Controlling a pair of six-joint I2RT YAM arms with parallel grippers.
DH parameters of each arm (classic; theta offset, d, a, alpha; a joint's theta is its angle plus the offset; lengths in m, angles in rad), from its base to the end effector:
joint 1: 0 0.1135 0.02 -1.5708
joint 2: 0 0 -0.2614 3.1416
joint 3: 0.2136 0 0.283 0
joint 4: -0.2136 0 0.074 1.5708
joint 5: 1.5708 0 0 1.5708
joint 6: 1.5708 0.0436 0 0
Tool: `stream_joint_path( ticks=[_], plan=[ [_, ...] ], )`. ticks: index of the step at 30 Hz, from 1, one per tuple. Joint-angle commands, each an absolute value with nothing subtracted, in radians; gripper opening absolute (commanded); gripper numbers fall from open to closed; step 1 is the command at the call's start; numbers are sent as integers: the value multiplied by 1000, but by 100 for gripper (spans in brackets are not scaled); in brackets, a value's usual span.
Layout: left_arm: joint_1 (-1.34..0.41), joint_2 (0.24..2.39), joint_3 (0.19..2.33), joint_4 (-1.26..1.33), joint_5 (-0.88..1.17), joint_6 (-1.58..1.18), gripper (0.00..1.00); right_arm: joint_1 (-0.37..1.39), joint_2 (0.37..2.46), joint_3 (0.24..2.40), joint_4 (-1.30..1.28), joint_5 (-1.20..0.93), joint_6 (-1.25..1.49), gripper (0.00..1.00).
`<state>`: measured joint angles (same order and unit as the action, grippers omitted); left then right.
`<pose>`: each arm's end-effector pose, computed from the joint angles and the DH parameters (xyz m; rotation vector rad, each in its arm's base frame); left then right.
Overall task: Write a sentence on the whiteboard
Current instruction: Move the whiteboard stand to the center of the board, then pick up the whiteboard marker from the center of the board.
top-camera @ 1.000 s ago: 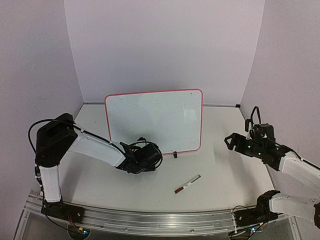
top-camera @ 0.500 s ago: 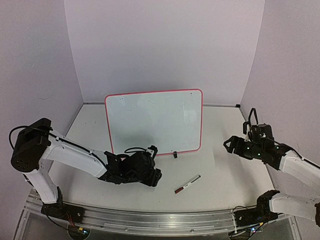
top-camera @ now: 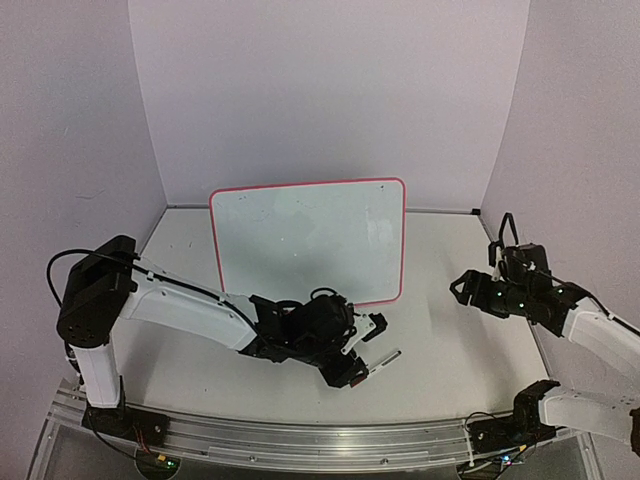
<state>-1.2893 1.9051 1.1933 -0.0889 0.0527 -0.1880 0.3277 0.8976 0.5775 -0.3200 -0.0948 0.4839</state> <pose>0.1190 -0.4197 0.1408 1.3351 2.1232 -0.7332 0.2189 0.0788 0.2177 0.1229 2.2607 0.5473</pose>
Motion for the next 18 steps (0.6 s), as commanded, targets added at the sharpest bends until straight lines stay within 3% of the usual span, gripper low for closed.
stream_joint_path(
  ticks=[1,6,18],
  plan=[
    [-1311,1962,1285,-236,56,-59,48,336,901,618,-333,-82,484,82],
    [-1316,1986,1292,-248,-51,-66,48,337,927,621,-331,-82,477,82],
    [-1329,2047,1343,-255,-37,-72,44,342,948,621,-327,-73,474,82]
  ],
)
